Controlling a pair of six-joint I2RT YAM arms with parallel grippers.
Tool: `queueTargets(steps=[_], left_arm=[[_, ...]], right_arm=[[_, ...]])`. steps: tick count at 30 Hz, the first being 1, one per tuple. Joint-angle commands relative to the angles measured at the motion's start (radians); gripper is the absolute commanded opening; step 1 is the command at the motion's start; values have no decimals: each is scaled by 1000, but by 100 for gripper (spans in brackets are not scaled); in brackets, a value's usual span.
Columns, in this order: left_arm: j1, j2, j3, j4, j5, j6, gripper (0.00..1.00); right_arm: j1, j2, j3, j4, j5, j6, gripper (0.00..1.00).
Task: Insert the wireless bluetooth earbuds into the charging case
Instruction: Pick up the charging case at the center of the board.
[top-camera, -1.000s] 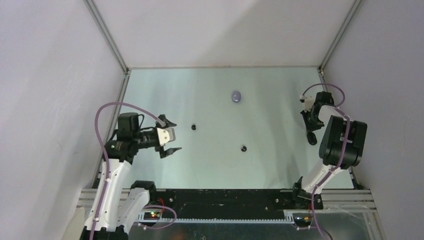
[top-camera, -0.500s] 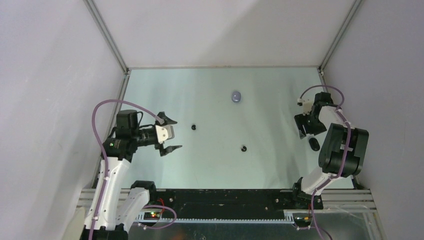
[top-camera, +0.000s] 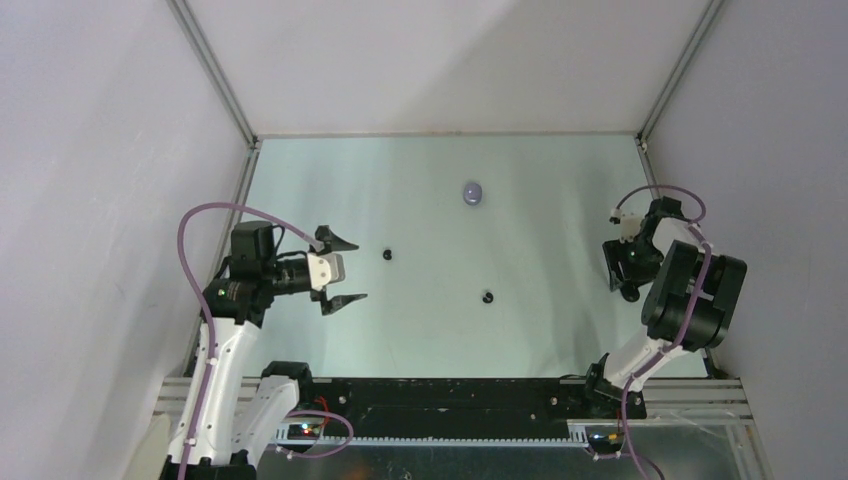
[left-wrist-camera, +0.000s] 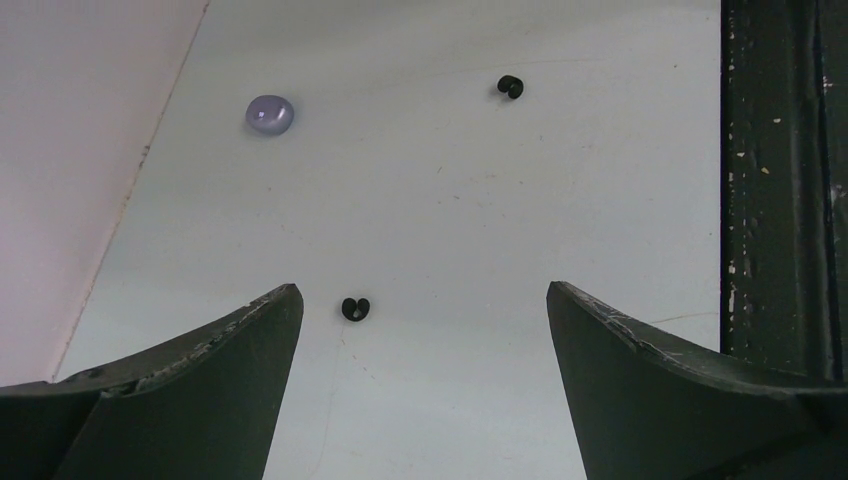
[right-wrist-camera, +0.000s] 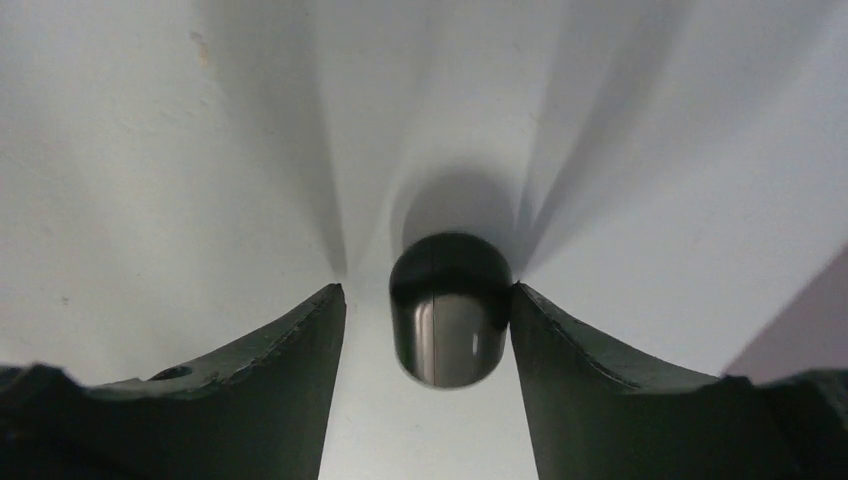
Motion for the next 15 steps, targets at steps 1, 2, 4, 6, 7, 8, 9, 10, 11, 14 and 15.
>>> queueTargets(steps=[1,2,4,6,7,8,9,10,11,14,15], left_arm=[[7,-7,23,53,41,-65,99],[5,-6,18,79,26,-103,99],[-3,-1,3,210,-33,-268,99],[-27,5,-7,330,-119,-402,99],[-49,12,-4,378,-152,-447,99],[-63,25,2,400,-205,-459,99],[-92,33,17,410,-233,-480,99],[-109,53,26,433,-295,-518,99],[-152,65,52,442,-333,-535,99],[-216,156,139,419,-425,-582,99],[-235,175,185,420,-430,-601,99]], right_arm=[[11,59,-17,28,-29,0,62],[12,68,-17,31,-29,1,60],[14,75,-17,32,-30,8,53],[20,71,-17,28,-28,12,42],[26,55,-16,24,-26,16,33],[33,43,-16,18,-26,18,29],[55,7,-16,7,-25,21,27],[71,-16,-16,0,-22,26,26],[114,-72,-13,-12,-20,29,26],[242,-202,54,-63,-20,59,26],[346,-219,81,-93,-20,68,26]])
